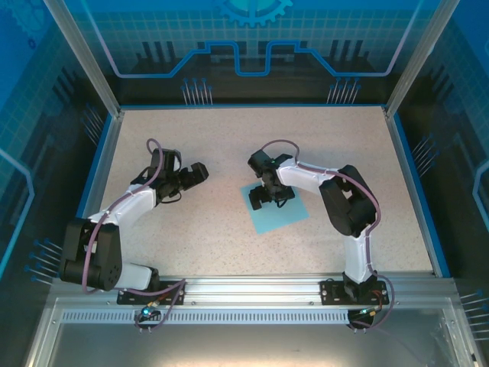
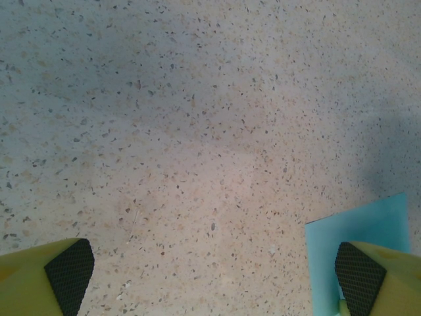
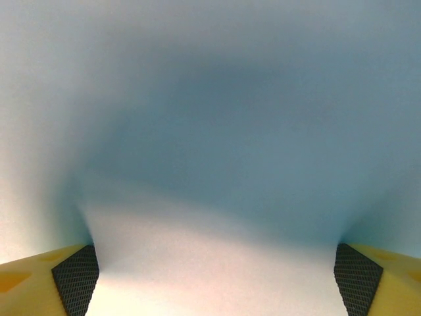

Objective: Fold a paper plane with a square sheet of paper (pick it up from the middle)
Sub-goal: Fold the square sheet of paper in half at the center of the table.

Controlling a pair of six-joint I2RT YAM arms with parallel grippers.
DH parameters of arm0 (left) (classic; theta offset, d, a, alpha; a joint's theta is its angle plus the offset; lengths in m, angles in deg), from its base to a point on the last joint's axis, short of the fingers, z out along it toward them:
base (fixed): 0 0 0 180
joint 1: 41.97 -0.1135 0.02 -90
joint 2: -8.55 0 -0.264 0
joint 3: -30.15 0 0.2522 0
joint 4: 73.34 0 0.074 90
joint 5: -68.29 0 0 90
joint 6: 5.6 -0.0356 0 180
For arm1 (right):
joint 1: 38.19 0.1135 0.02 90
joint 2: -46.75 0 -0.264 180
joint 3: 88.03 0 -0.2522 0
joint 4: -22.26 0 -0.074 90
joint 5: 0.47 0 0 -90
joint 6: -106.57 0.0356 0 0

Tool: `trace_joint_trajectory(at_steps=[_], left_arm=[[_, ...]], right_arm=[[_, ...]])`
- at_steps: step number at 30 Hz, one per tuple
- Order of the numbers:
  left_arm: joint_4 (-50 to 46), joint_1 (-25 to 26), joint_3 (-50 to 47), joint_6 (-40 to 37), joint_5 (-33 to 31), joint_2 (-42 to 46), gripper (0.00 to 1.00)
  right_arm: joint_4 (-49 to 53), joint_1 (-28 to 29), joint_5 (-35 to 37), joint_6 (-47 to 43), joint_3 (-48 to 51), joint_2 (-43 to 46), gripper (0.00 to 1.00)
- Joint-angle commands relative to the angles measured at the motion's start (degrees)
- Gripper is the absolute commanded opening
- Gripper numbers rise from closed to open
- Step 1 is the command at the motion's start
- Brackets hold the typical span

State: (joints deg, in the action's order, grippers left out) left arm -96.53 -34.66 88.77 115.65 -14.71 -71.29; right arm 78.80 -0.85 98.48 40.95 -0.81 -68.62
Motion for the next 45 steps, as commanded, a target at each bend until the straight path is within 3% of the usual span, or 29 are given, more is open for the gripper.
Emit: trace_joint_trajectory(at_steps=[1, 13, 19, 22, 26, 30, 36, 45], left_arm=[[-1.31, 0.34, 1.24, 0.45, 1.16, -0.85, 0.99], [-1.12, 0.33, 1.37, 1.34, 1.14, -2.16, 0.99], [-1.12, 0.42, 1.48, 1.62, 1.17, -2.03, 0.98], [-0.87, 0.55, 0.96, 2.06, 1.15, -1.53, 0.98], [-0.08, 1.12, -0.71, 2.57, 2.14, -0.35, 0.97], [1.94, 1.99, -2.95, 3.94, 4.15, 0.86, 0.94], [5.98, 3.61, -5.77, 6.47, 6.06, 2.81, 0.91], [10.86, 7.37, -7.07, 8.34, 8.55, 1.09, 0.86]], right_arm=[[1.32, -0.54, 1.44, 1.61, 3.39, -3.80, 0.93], [-0.34, -0.52, 1.05, 3.57, 5.11, -2.88, 0.82], [-1.39, -0.46, -0.98, 4.04, 4.60, 0.41, 0.68], [-4.65, -0.44, -5.91, 5.14, 5.60, 4.57, 0.55], [-17.62, -0.92, -18.35, 8.56, 11.15, 13.73, 0.36], [-26.67, -2.23, -27.37, 13.69, 13.24, 18.57, 0.25], [-33.56, -4.06, -35.23, 17.48, 14.57, 18.94, 0.22], [-27.12, -5.82, -33.97, 13.28, 12.90, 10.31, 0.25]])
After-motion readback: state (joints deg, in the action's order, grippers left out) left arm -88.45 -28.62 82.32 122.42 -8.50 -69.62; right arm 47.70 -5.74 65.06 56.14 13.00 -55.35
